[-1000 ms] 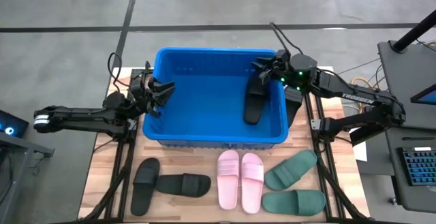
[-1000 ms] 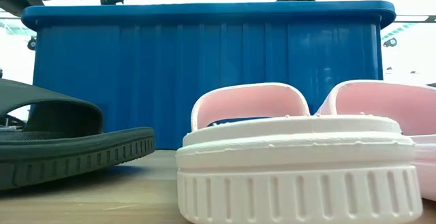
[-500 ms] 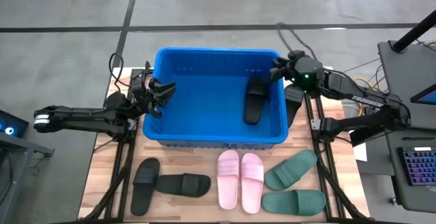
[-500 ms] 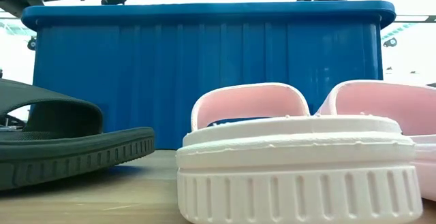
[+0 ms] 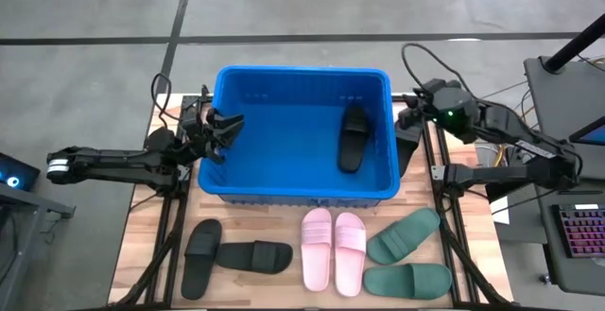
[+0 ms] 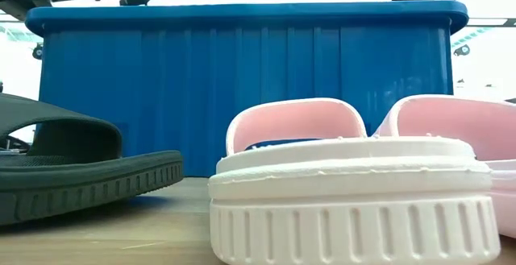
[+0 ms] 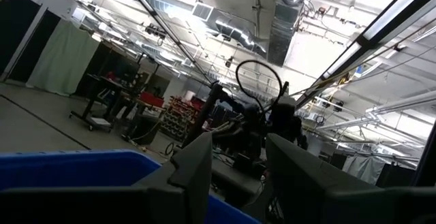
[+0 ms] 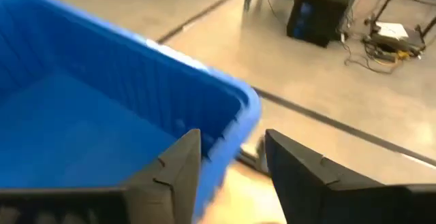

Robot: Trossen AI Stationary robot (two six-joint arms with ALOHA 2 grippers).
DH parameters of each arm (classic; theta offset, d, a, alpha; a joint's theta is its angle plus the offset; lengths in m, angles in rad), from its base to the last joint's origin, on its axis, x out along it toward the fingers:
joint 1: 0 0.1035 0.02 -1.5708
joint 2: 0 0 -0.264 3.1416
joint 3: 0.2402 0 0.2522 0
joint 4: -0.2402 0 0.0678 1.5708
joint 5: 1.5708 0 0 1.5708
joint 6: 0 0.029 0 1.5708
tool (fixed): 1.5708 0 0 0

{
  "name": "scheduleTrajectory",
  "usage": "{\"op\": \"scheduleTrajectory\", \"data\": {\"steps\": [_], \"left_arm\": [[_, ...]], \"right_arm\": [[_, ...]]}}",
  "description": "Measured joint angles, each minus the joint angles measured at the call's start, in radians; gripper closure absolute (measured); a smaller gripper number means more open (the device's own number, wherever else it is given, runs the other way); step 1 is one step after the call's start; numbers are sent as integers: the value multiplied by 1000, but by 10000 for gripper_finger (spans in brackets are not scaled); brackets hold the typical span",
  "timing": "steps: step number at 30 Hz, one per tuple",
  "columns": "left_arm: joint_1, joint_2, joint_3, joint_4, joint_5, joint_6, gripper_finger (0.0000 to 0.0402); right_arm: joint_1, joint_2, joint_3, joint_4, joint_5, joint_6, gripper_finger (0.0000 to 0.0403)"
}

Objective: Pick and place slides into bin
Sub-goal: Put the top black slide into the blue bin

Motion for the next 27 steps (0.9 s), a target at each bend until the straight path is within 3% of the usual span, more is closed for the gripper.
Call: {"op": "scheduleTrajectory", "data": {"steps": [5,8,15,27], "left_arm": [[0,6,0,1,0,1,276],[0,10,0,-1,0,1,276],[0,16,-1,0,0,1,276],[0,29,-2,-1,0,1,276]], "right_arm": [[0,-18,14,-209,-57,9,195],[0,-14,27,-341,-161,9,175],[0,-11,18,-501,-369,-67,171],[0,0,-16,-572,-384,-287,186]]}}
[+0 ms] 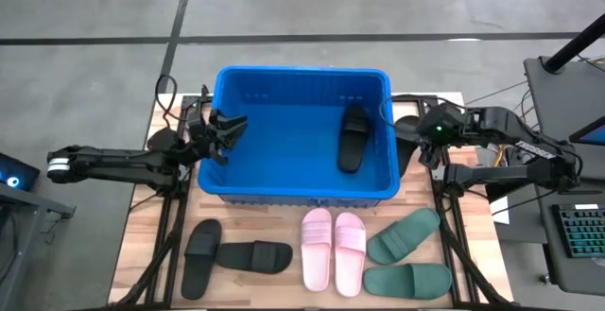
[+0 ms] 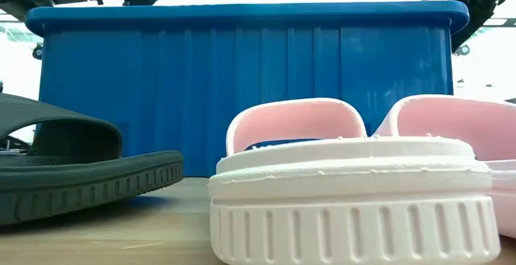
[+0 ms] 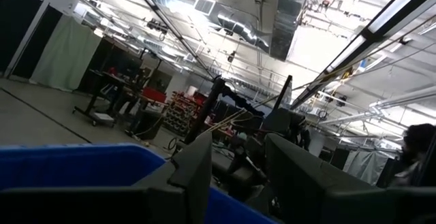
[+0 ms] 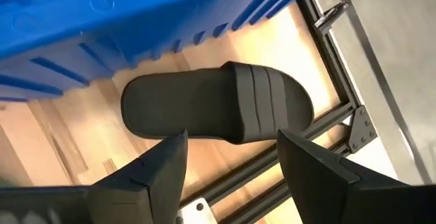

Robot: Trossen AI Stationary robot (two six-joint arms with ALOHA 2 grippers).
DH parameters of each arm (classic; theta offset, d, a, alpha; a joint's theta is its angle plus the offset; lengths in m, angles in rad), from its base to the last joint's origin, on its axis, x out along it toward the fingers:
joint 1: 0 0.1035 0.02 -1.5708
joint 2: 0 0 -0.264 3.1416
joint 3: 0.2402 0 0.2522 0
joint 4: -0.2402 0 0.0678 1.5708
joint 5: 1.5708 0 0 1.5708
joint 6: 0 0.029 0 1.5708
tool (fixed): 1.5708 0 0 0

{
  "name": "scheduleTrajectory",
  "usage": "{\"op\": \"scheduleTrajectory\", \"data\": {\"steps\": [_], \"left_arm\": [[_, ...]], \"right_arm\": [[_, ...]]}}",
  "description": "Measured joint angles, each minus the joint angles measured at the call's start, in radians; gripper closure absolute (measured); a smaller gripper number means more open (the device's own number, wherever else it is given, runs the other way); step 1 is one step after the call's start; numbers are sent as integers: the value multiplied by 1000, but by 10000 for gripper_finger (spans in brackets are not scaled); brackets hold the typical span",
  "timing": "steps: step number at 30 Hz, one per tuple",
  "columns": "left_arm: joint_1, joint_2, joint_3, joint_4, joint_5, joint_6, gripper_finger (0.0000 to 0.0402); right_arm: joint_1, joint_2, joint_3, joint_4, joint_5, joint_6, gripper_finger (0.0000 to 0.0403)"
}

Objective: Pick and place slides into bin
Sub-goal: Put the top black slide into the blue bin

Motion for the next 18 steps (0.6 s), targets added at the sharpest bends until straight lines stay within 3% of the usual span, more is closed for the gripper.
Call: {"op": "scheduleTrajectory", "data": {"steps": [13,18], "left_arm": [[0,7,0,4,0,0,276],[0,8,0,1,0,0,276]], "right_arm": [[0,31,-241,29,3,-53,152],[0,55,-222,48,19,-67,158]]}}
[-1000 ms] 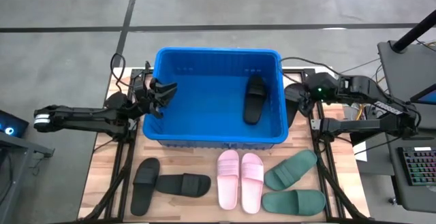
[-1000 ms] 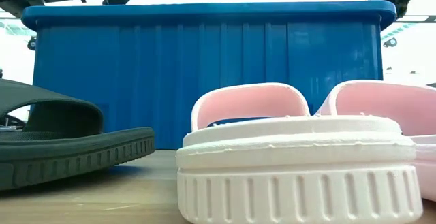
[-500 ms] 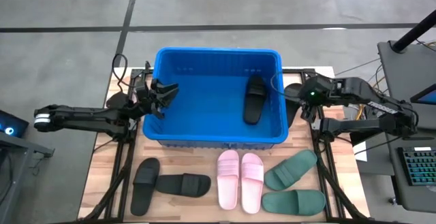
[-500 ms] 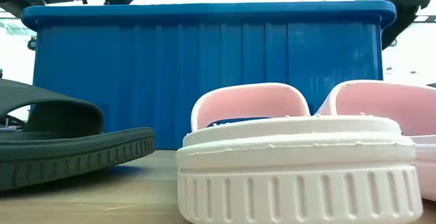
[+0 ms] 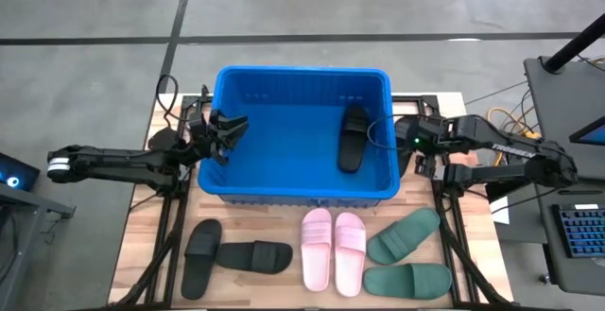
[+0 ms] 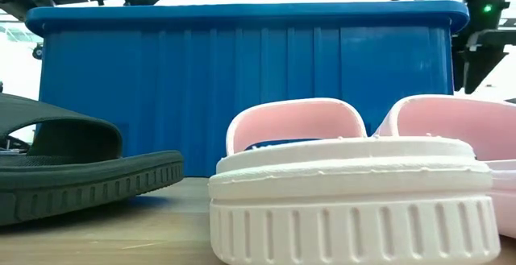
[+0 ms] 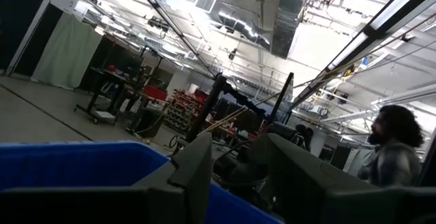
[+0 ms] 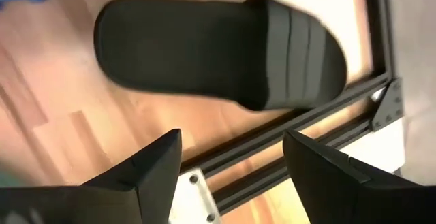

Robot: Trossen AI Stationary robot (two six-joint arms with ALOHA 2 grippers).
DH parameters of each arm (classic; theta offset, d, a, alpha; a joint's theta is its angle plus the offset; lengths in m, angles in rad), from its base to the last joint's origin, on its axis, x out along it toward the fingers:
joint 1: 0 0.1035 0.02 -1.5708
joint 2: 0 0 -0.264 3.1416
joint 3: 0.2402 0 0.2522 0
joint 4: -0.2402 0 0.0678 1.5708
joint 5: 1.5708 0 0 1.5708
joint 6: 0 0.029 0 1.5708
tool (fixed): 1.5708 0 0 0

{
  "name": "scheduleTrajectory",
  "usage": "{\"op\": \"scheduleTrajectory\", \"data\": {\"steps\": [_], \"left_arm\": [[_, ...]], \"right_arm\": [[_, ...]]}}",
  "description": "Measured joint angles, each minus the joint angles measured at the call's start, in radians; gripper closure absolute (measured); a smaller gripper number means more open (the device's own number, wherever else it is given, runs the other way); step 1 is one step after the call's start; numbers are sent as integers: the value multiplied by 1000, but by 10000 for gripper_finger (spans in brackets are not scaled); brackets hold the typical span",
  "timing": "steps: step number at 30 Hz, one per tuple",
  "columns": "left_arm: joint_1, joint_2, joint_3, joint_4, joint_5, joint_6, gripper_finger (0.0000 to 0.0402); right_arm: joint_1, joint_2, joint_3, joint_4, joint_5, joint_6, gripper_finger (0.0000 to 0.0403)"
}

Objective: Pick and place slides into bin
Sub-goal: Put the top black slide into the blue bin

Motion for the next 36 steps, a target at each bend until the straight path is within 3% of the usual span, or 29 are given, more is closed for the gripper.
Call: {"op": "scheduleTrajectory", "data": {"steps": [6,14,24,31,36], "left_arm": [[0,5,0,2,0,0,276],[0,6,0,2,0,0,276],[0,5,0,3,0,0,276],[0,6,0,3,0,0,276],[0,5,1,5,0,-1,276]], "right_arm": [[0,4,-46,128,27,-142,163],[-41,54,-162,156,34,-168,162],[-99,123,-185,206,206,-138,167],[-178,145,-192,342,154,-318,166],[-268,193,-193,349,130,-352,173]]}}
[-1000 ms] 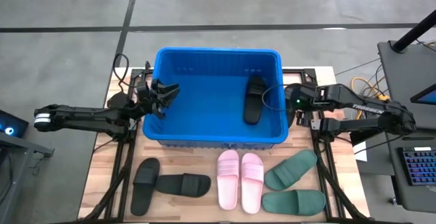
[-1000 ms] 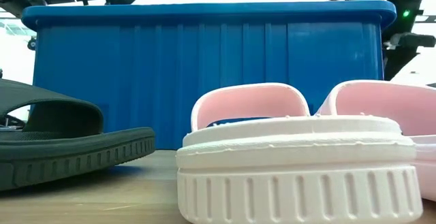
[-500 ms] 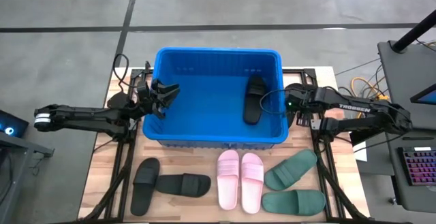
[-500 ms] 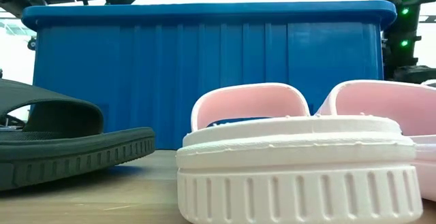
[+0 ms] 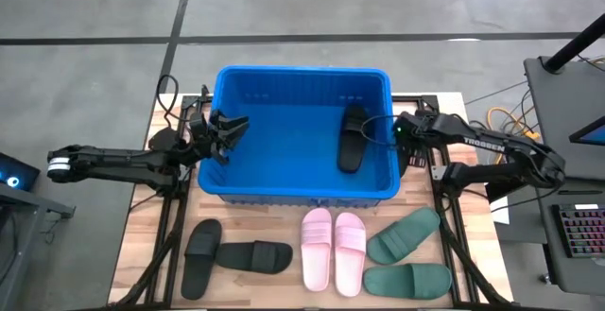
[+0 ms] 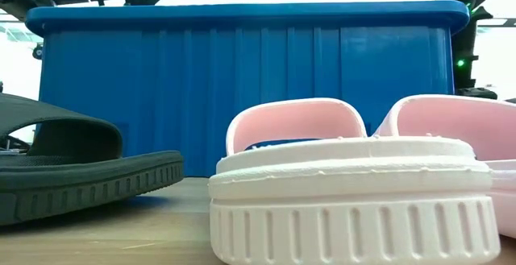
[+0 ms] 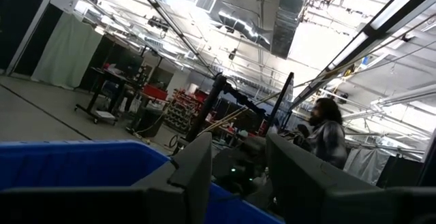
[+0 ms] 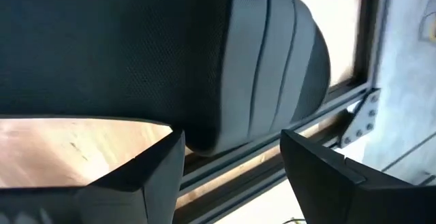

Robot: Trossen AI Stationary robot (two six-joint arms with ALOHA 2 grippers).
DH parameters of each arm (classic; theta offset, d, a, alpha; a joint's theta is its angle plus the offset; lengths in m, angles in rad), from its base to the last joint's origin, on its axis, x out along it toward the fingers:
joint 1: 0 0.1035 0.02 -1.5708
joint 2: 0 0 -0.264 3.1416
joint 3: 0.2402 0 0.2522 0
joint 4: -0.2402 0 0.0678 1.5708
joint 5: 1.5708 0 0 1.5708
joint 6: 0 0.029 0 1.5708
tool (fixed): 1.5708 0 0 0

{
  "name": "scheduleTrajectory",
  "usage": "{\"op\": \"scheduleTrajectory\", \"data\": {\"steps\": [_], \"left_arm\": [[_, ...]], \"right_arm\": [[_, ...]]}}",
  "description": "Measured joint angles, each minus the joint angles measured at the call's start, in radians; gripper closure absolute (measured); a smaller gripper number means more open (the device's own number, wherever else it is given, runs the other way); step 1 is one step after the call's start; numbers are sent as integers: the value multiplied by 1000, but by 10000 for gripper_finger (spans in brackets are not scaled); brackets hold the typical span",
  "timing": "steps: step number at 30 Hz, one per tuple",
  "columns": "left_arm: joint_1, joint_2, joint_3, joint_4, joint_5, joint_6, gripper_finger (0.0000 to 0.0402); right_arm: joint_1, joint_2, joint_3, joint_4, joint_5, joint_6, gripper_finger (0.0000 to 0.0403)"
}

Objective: Pick and place slides into bin
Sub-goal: Put the top black slide into the blue bin

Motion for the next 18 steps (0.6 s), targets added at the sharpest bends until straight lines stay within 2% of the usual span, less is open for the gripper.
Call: {"op": "scheduleTrajectory", "data": {"steps": [7,18], "left_arm": [[0,1,0,0,0,0,276],[0,1,1,0,0,0,276]], "right_arm": [[-86,67,0,41,-57,-50,175],[-101,141,1,192,-59,-88,175]]}}
